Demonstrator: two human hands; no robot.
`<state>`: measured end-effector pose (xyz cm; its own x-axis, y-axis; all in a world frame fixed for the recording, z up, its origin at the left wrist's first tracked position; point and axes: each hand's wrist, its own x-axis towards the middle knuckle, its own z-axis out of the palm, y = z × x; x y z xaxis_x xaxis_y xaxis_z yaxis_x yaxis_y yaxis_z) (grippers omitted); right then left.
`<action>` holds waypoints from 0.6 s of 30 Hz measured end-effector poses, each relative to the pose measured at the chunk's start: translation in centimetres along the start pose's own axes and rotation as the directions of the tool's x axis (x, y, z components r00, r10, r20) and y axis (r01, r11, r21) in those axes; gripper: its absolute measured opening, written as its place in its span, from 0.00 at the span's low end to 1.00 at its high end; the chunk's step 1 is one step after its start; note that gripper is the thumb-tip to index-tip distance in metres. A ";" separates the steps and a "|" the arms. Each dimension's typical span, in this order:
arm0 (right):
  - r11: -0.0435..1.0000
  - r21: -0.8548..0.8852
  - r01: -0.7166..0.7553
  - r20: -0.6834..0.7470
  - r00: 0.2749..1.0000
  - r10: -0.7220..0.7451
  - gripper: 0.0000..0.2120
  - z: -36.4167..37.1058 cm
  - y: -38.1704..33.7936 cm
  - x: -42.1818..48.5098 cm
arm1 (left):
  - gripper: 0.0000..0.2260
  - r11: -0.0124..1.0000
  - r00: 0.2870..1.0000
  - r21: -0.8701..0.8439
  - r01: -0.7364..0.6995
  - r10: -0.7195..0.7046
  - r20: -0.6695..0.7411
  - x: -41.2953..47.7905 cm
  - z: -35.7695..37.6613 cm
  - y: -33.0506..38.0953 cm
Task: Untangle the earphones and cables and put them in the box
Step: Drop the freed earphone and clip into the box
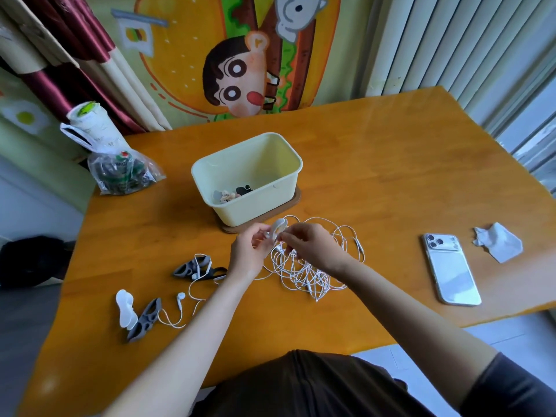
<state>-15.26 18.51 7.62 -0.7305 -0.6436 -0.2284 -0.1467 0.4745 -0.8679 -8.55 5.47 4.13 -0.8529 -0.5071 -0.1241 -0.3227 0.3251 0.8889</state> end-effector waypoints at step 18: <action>0.982 -0.180 -0.054 -0.067 0.997 0.043 0.07 2.2 0.1 -0.7 | 0.07 0.998 0.955 -0.047 0.038 -0.022 0.297 -3.4 -3.9 -3.5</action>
<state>-13.30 17.73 6.73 -0.7790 -0.5811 -0.2354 -0.2247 0.6093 -0.7604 -2.94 2.91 3.17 -0.9289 -0.2543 -0.2693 -0.3352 0.2675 0.9034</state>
